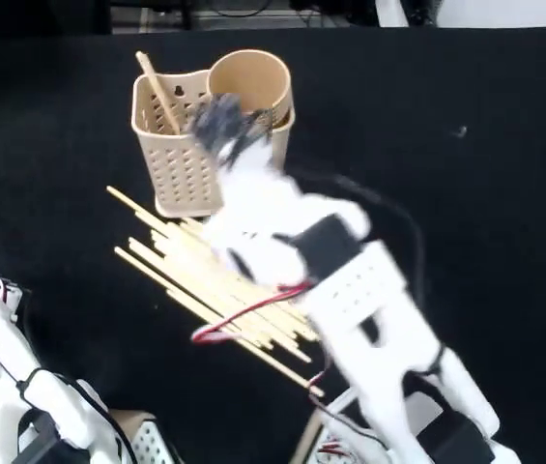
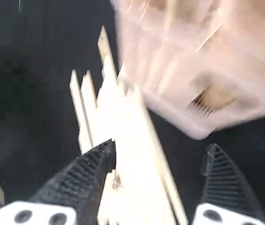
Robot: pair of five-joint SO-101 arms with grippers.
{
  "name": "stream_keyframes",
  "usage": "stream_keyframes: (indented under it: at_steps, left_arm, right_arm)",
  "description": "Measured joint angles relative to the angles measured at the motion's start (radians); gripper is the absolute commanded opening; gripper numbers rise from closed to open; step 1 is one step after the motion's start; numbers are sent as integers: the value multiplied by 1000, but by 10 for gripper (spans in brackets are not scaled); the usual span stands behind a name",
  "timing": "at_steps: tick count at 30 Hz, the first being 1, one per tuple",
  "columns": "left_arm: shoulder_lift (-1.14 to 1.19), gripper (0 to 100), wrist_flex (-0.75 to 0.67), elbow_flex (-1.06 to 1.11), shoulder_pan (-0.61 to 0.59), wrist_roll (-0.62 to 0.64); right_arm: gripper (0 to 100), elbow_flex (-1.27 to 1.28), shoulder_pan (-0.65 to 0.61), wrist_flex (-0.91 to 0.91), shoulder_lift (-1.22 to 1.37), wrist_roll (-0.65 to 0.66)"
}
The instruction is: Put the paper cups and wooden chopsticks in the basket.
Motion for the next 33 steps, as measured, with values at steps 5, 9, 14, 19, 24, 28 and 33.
stream_keyframes:
  at_steps: [5,9,14,19,24,28,33]
  left_arm:
    - [0,170,0,0,0,0]
    - [0,170,0,0,0,0]
    - [0,170,0,0,0,0]
    - [0,170,0,0,0,0]
    - [0,170,0,0,2,0]
    - [0,170,0,0,2,0]
    - [0,170,0,0,2,0]
  right_arm:
    - [286,402,-115,-227,14,114]
    - [286,555,-147,-407,100,129]
    - [231,551,-152,-450,245,135]
    - [10,494,-149,-451,324,137]
    - [12,486,-150,-448,327,135]
    - [11,486,-152,-377,265,135]
    - [12,486,-153,-287,101,137]
